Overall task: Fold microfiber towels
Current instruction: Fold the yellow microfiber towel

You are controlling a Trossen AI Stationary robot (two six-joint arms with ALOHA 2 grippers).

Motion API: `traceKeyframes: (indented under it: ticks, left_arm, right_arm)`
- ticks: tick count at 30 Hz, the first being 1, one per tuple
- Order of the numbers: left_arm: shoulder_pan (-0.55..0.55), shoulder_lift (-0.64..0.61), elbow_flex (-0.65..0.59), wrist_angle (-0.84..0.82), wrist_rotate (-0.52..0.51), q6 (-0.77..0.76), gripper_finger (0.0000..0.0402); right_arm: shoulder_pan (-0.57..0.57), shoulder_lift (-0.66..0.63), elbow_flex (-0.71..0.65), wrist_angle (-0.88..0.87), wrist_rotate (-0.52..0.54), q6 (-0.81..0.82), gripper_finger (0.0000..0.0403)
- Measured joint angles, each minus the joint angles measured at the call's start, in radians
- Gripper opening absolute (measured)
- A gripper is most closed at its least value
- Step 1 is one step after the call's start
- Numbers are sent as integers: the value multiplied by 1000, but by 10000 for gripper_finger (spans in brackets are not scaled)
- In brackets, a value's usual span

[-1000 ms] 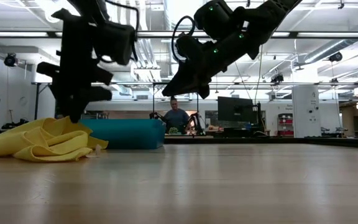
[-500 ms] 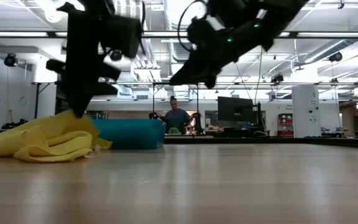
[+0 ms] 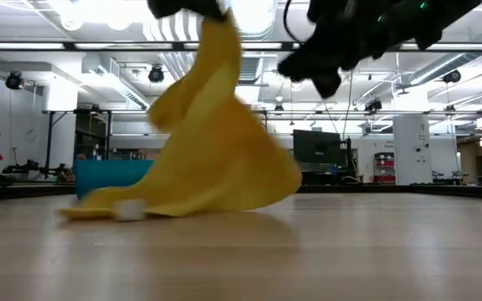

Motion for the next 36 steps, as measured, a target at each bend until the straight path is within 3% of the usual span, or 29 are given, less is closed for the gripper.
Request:
traceKeyframes:
  ticks: [5,10,15,21,25,32,36]
  left_arm:
    - [2,-9,18,187,-53,84,0]
    - [2,8,16,219,-171,98,0]
    - [3,28,16,229,-191,98,0]
    - [2,41,16,248,-191,98,0]
    - [3,41,16,250,-191,98,0]
    - [3,41,14,259,-191,99,0]
    - [2,41,12,271,-190,106,0]
  right_arm:
    - [78,-43,0,89,37,-36,116]
    - [167,-65,0,161,221,-108,162]
    - [211,-65,0,176,366,-139,186]
    - [222,-63,0,206,374,-133,189]
    - [221,-62,0,208,460,-144,189]
    - [191,-6,8,337,521,-297,189]
    - [164,43,58,338,524,-350,159]
